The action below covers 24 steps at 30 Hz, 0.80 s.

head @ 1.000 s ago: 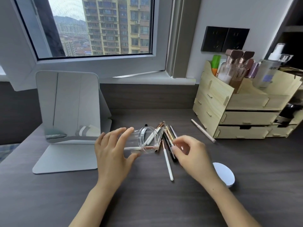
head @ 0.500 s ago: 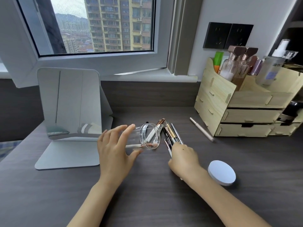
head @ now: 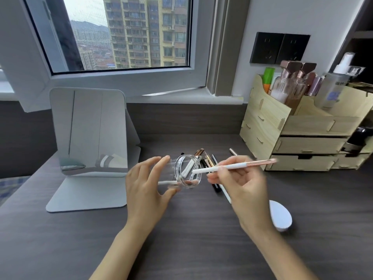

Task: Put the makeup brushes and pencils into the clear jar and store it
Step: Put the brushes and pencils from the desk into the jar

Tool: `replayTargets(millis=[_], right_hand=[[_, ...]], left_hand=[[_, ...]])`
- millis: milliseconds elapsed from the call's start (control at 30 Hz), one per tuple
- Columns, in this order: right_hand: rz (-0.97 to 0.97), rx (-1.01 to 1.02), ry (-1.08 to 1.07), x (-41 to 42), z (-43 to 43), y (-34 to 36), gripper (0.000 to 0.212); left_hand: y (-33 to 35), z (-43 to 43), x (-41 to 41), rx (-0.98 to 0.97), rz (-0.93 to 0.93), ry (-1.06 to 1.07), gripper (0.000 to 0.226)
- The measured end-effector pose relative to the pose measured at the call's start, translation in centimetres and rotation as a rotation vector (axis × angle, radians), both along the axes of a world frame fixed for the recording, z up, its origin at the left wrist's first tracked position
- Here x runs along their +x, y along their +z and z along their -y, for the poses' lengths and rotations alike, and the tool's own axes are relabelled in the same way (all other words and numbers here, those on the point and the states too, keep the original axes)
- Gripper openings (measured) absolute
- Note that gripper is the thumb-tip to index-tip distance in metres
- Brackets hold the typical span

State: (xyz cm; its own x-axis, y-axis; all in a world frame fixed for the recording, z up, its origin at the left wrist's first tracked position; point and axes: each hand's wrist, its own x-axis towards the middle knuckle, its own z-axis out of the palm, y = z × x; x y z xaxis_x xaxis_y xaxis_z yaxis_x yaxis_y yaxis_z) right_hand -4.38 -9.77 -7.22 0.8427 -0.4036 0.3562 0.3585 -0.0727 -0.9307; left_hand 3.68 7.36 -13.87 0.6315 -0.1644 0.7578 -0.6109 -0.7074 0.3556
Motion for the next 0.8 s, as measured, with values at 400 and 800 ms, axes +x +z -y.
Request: replayTargets(millis=[400, 800], right_hand=[[-0.198, -0.381, -0.178, 5.3, 0.4, -3.0, 0.021], [-0.761, -1.064, -0.363, 18.1, -0.3, -3.0, 0.042]], left_hand=[[0.1, -0.6, 0.4, -0.004, 0.039, 0.108, 0.081], [1.2, -1.1, 0.2, -0.239, 0.051, 0.152, 0.070]])
